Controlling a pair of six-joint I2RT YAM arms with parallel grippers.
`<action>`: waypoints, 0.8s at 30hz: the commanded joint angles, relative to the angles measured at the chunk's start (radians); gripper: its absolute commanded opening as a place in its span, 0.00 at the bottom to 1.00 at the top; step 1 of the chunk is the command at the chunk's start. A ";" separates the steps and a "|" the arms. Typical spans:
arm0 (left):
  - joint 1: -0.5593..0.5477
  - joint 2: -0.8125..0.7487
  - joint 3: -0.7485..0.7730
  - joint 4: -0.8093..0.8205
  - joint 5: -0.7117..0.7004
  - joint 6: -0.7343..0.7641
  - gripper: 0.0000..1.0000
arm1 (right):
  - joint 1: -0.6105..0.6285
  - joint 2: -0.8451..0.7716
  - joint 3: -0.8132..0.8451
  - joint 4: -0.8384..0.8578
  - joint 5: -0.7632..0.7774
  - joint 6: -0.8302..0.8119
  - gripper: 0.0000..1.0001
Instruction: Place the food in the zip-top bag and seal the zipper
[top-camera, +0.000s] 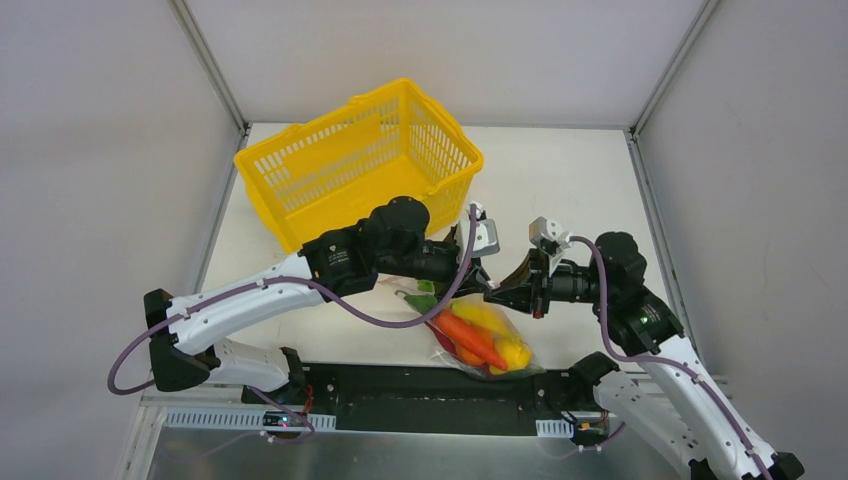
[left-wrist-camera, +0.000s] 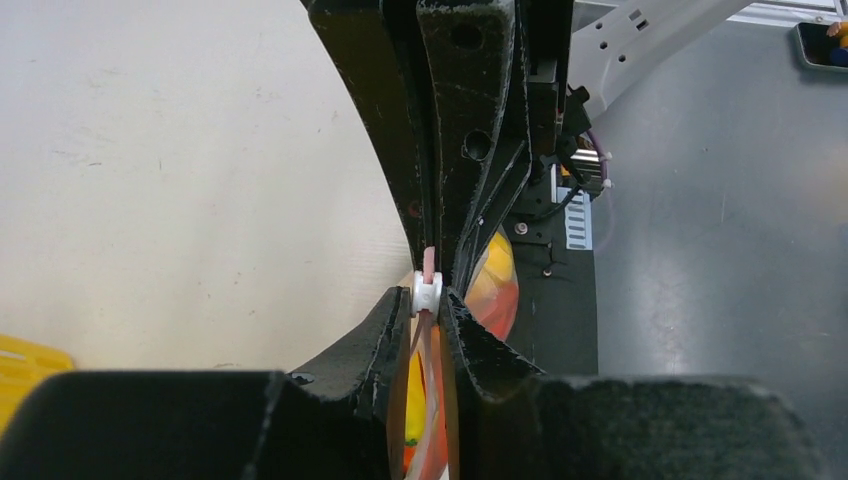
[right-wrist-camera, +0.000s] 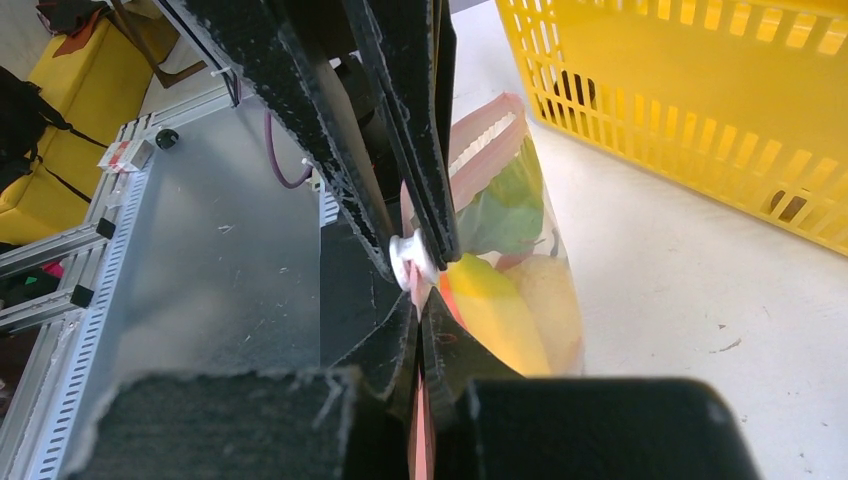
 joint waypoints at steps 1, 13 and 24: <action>-0.009 0.001 0.028 0.032 0.053 0.003 0.14 | 0.004 -0.012 0.041 0.046 -0.031 -0.005 0.00; -0.002 -0.047 -0.056 -0.013 -0.014 0.028 0.00 | 0.004 -0.063 0.023 0.068 0.032 0.019 0.00; 0.026 -0.159 -0.148 -0.109 -0.121 0.055 0.00 | 0.004 -0.072 0.018 0.063 0.052 0.025 0.00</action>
